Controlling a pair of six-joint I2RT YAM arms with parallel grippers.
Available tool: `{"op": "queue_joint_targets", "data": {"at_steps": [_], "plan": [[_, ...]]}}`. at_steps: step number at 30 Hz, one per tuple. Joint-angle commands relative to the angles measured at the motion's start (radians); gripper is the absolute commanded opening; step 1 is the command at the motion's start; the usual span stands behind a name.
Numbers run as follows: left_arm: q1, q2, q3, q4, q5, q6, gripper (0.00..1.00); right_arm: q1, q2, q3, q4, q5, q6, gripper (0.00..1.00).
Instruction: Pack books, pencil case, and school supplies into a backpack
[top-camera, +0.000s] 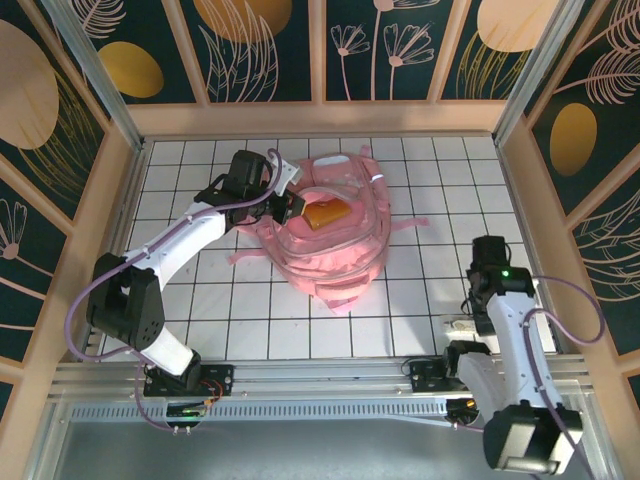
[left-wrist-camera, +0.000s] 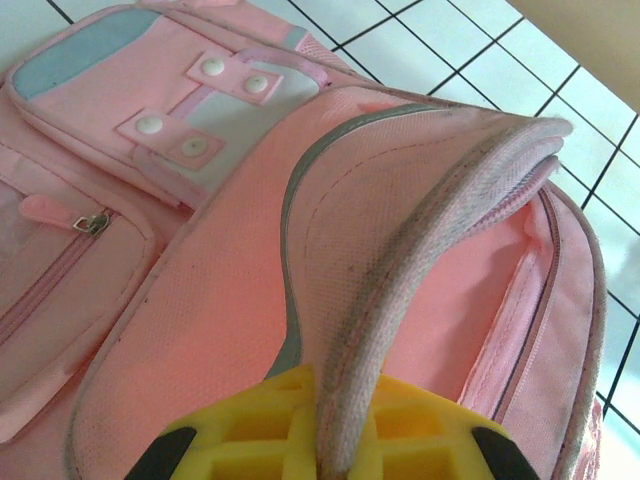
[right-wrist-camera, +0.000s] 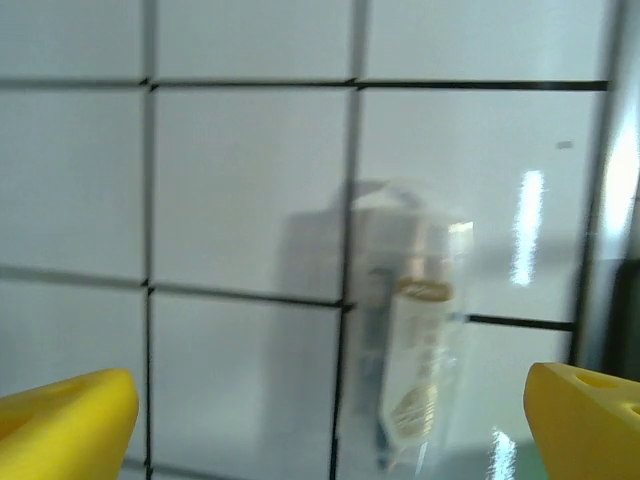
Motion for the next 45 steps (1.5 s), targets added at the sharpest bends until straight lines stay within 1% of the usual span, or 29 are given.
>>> {"op": "queue_joint_targets", "data": {"at_steps": [1, 3, 5, 6, 9, 12, 15, 17, 21, 22, 23, 25, 27, 29, 31, 34, 36, 37, 39, 42, 43, 45], "plan": [[-0.001, -0.053, 0.007, 0.085, 0.045, 0.039, 0.0, -0.115, 0.023, -0.012, -0.057, 0.043, 0.028, 0.99], [-0.001, -0.06, 0.007, 0.064, 0.045, 0.055, 0.0, -0.158, 0.036, -0.016, -0.034, 0.035, 0.04, 0.99], [0.0, -0.068, 0.004, 0.05, 0.042, 0.072, 0.0, -0.189, 0.063, -0.014, -0.032, 0.046, 0.084, 0.99], [-0.001, -0.071, 0.005, 0.044, 0.04, 0.081, 0.0, -0.204, 0.07, -0.019, 0.014, 0.026, 0.048, 0.99], [0.0, -0.072, 0.007, 0.034, 0.028, 0.103, 0.0, -0.224, 0.075, -0.046, 0.125, -0.044, 0.032, 0.99], [0.0, -0.066, 0.018, 0.031, 0.021, 0.103, 0.0, -0.235, 0.072, -0.124, 0.259, -0.126, 0.045, 0.99], [-0.001, -0.064, 0.021, 0.043, 0.027, 0.093, 0.0, -0.283, 0.122, -0.211, 0.37, -0.179, 0.046, 0.99], [-0.001, -0.061, 0.026, 0.044, 0.03, 0.09, 0.0, -0.306, 0.183, -0.236, 0.395, -0.168, 0.049, 0.99], [-0.001, -0.053, 0.045, 0.022, 0.026, 0.099, 0.0, -0.315, 0.262, -0.258, 0.439, -0.165, 0.046, 0.99], [-0.001, -0.052, 0.05, 0.017, 0.019, 0.101, 0.0, -0.319, 0.278, -0.271, 0.46, -0.157, 0.052, 0.96], [-0.001, -0.05, 0.052, 0.014, 0.014, 0.105, 0.0, -0.319, 0.294, -0.282, 0.485, -0.149, 0.054, 0.9], [-0.001, -0.046, 0.059, 0.004, 0.009, 0.108, 0.0, -0.319, 0.319, -0.301, 0.533, -0.145, 0.044, 0.67], [0.0, -0.041, 0.071, -0.007, 0.006, 0.108, 0.0, -0.319, 0.344, -0.303, 0.55, -0.161, 0.029, 0.61], [-0.001, -0.044, 0.072, -0.008, 0.002, 0.106, 0.0, -0.315, 0.356, -0.287, 0.538, -0.169, 0.009, 0.46], [-0.001, -0.049, 0.066, -0.002, -0.009, 0.106, 0.0, -0.301, 0.344, -0.259, 0.508, -0.16, 0.0, 0.37], [0.0, -0.053, 0.062, 0.001, -0.019, 0.106, 0.0, -0.271, 0.299, -0.2, 0.448, -0.153, -0.004, 0.22], [-0.001, -0.053, 0.066, 0.001, -0.025, 0.107, 0.0, -0.23, 0.266, -0.153, 0.41, -0.16, -0.003, 0.21], [-0.001, -0.054, 0.069, 0.003, -0.025, 0.107, 0.0, -0.191, 0.251, -0.122, 0.39, -0.166, 0.003, 0.21], [-0.001, -0.048, 0.088, 0.003, -0.03, 0.1, 0.0, -0.067, 0.23, -0.057, 0.345, -0.161, 0.03, 0.21], [-0.001, -0.036, 0.124, -0.004, -0.03, 0.079, 0.0, 0.251, 0.216, 0.084, 0.281, -0.155, 0.144, 0.23], [0.0, -0.037, 0.128, -0.001, -0.022, 0.073, 0.0, 0.365, 0.22, 0.135, 0.285, -0.156, 0.184, 0.23], [0.0, -0.037, 0.123, 0.018, -0.009, 0.059, 0.0, 0.547, 0.243, 0.228, 0.316, -0.144, 0.258, 0.23]]}}
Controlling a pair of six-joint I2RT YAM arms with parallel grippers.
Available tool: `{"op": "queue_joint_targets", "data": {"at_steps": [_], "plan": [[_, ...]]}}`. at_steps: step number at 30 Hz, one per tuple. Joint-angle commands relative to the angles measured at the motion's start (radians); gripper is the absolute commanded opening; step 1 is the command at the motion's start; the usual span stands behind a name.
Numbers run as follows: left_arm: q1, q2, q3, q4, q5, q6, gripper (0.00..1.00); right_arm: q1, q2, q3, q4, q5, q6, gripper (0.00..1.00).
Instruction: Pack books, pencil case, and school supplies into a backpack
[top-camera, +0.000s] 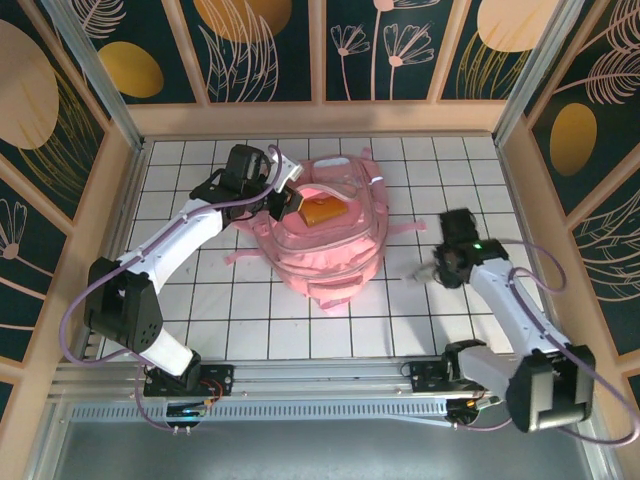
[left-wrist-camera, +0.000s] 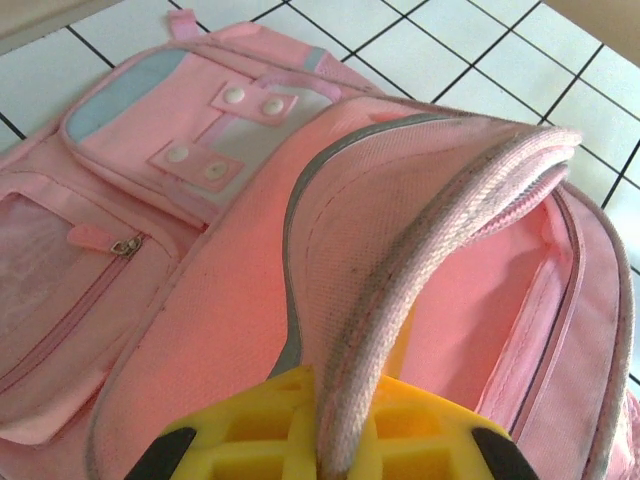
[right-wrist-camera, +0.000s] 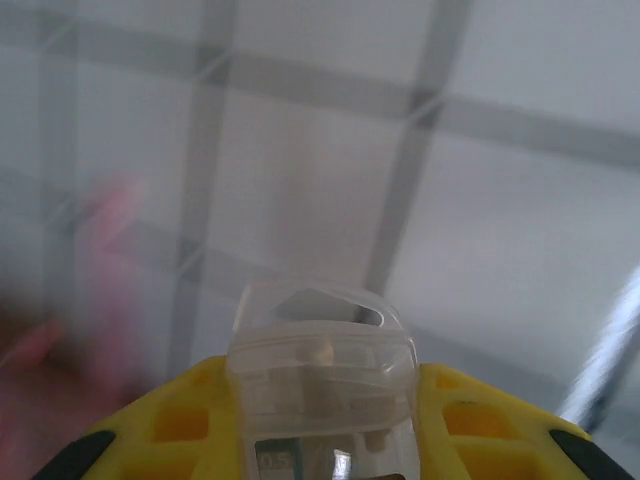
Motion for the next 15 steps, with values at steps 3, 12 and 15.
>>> {"op": "queue_joint_targets", "data": {"at_steps": [3, 12, 15], "plan": [[0.0, -0.025, 0.034, 0.134, 0.047, -0.052, 0.0, 0.337, 0.098, 0.201, 0.075, -0.041, 0.212, 0.23], [0.001, -0.014, 0.027, 0.16, 0.1, -0.104, 0.0, 0.458, 0.479, 0.526, 0.265, -0.112, 0.21, 0.23], [0.0, -0.02, 0.011, 0.175, 0.108, -0.119, 0.0, 0.435, 0.525, 0.561, 0.286, -0.102, 0.224, 0.24]]}}
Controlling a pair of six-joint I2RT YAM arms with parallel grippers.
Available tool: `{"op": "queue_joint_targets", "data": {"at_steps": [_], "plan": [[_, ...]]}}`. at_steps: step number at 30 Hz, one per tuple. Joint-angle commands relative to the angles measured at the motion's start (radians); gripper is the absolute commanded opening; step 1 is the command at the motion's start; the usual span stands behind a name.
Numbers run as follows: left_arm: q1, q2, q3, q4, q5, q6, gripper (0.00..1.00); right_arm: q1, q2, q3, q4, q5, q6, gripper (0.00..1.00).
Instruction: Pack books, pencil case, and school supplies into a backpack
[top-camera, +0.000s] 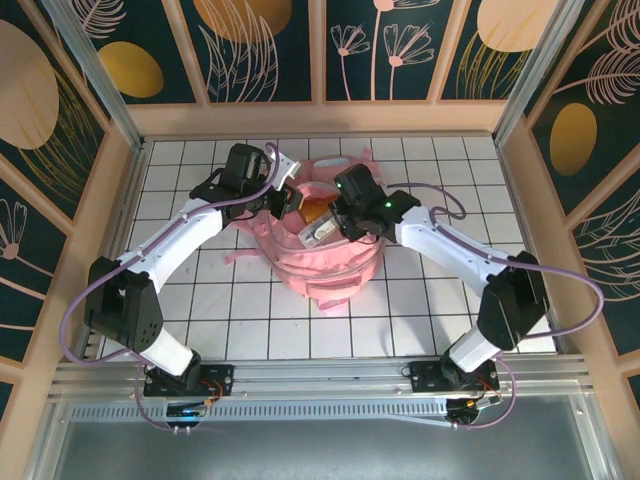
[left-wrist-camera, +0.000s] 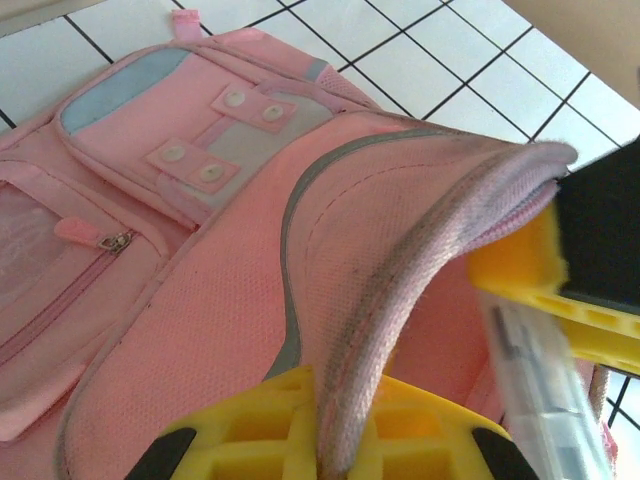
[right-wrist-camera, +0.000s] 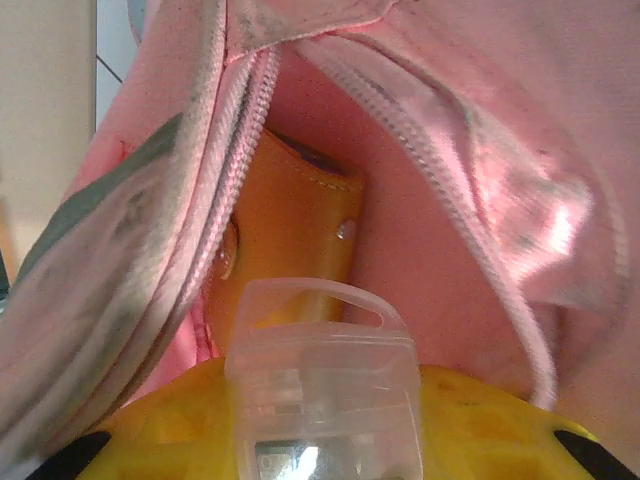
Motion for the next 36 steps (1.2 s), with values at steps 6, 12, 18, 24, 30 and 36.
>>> {"op": "queue_joint_targets", "data": {"at_steps": [6, 12, 18, 24, 30, 36], "plan": [[0.0, -0.027, 0.007, 0.155, 0.134, -0.076, 0.0, -0.049, 0.087, -0.022, 0.197, 0.019, 0.15, 0.27], [0.0, -0.031, 0.004, 0.153, 0.181, -0.095, 0.0, -0.075, 0.177, 0.076, 0.233, 0.063, 0.105, 0.3], [0.0, -0.019, 0.005, 0.154, 0.18, -0.112, 0.0, -0.157, 0.231, 0.13, 0.223, 0.049, 0.031, 0.39], [0.0, 0.007, 0.009, 0.222, 0.191, -0.19, 0.0, -0.173, 0.307, 0.161, 0.318, 0.068, -0.16, 0.72], [0.001, 0.04, 0.05, 0.224, 0.124, -0.315, 0.0, -0.205, 0.201, 0.079, 0.406, -0.04, -0.334, 0.84], [0.001, 0.067, 0.069, 0.247, 0.081, -0.381, 0.0, -0.268, 0.051, -0.065, 0.343, -0.19, -0.528, 0.99]]}}
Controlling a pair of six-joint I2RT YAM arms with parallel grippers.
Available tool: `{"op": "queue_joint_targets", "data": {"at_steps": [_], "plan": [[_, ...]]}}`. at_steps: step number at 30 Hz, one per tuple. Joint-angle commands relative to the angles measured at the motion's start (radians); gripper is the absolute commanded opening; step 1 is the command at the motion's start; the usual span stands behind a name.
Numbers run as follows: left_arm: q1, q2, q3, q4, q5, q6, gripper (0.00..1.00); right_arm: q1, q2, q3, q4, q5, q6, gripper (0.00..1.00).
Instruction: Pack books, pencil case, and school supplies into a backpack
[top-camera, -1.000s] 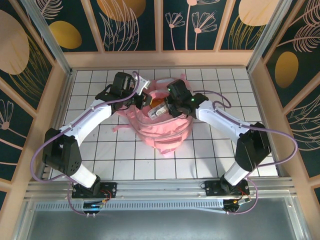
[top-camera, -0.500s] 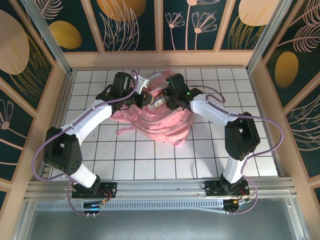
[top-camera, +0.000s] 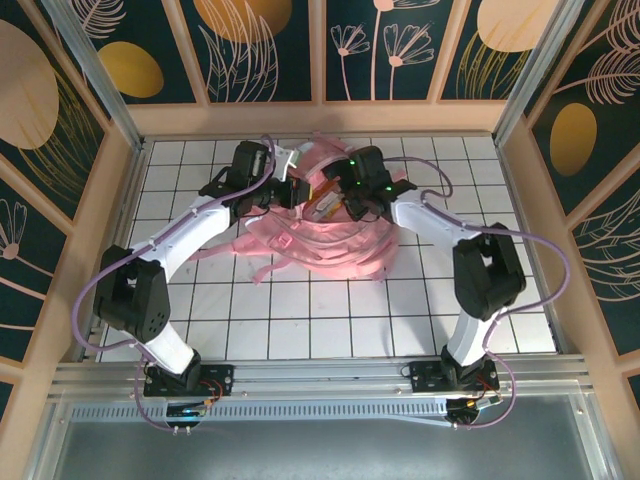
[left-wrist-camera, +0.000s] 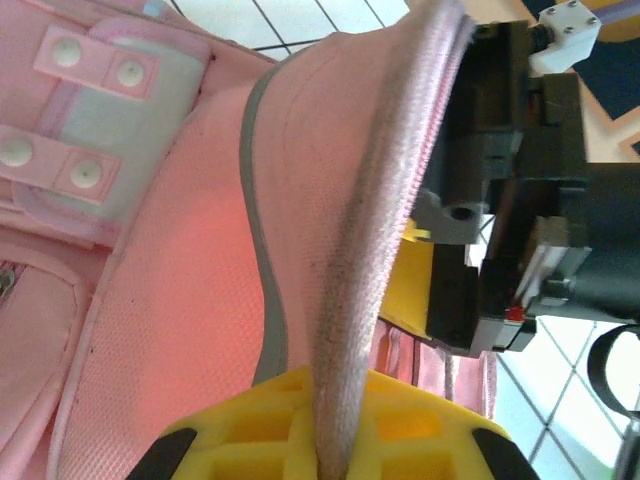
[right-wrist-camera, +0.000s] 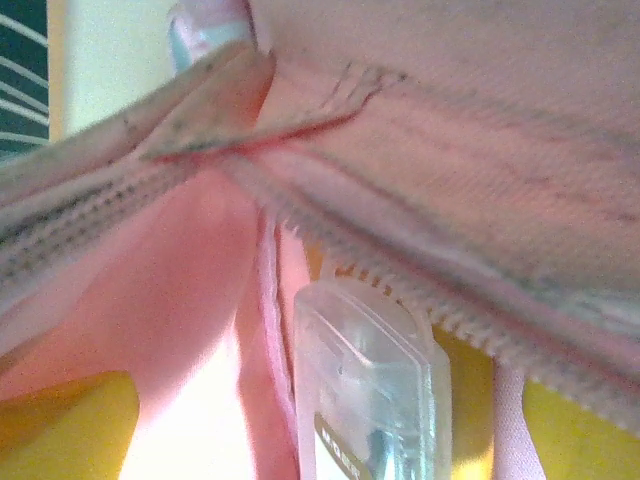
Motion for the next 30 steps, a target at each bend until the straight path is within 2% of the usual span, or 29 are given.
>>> {"op": "queue_joint_targets", "data": {"at_steps": [1, 4, 12, 15, 19, 21, 24, 30], "plan": [[0.006, 0.001, 0.064, 0.101, 0.032, -0.053, 0.0, -0.091, -0.129, -0.07, -0.001, -0.05, -0.199, 0.99], [0.006, 0.013, 0.066, 0.115, 0.035, -0.062, 0.0, -0.117, -0.209, -0.156, 0.02, -0.1, -0.298, 0.99], [0.006, 0.024, 0.063, 0.128, 0.039, -0.077, 0.0, -0.145, -0.376, -0.283, 0.067, -0.243, -0.378, 0.96], [0.006, 0.026, 0.06, 0.127, 0.023, -0.084, 0.0, -0.164, -0.422, -0.296, 0.068, -0.29, -0.416, 0.81], [0.006, 0.027, 0.061, 0.138, 0.025, -0.106, 0.0, -0.161, -0.435, -0.3, 0.001, -0.218, -0.44, 0.61], [0.007, 0.027, 0.063, 0.143, 0.027, -0.113, 0.0, -0.133, -0.417, -0.317, 0.05, -0.243, -0.464, 0.43], [0.005, 0.025, 0.063, 0.146, 0.036, -0.127, 0.0, -0.086, -0.369, -0.328, 0.135, -0.212, -0.453, 0.19], [-0.001, 0.023, 0.063, 0.139, 0.05, -0.135, 0.0, -0.014, -0.232, -0.311, 0.301, -0.1, -0.457, 0.16]]}}
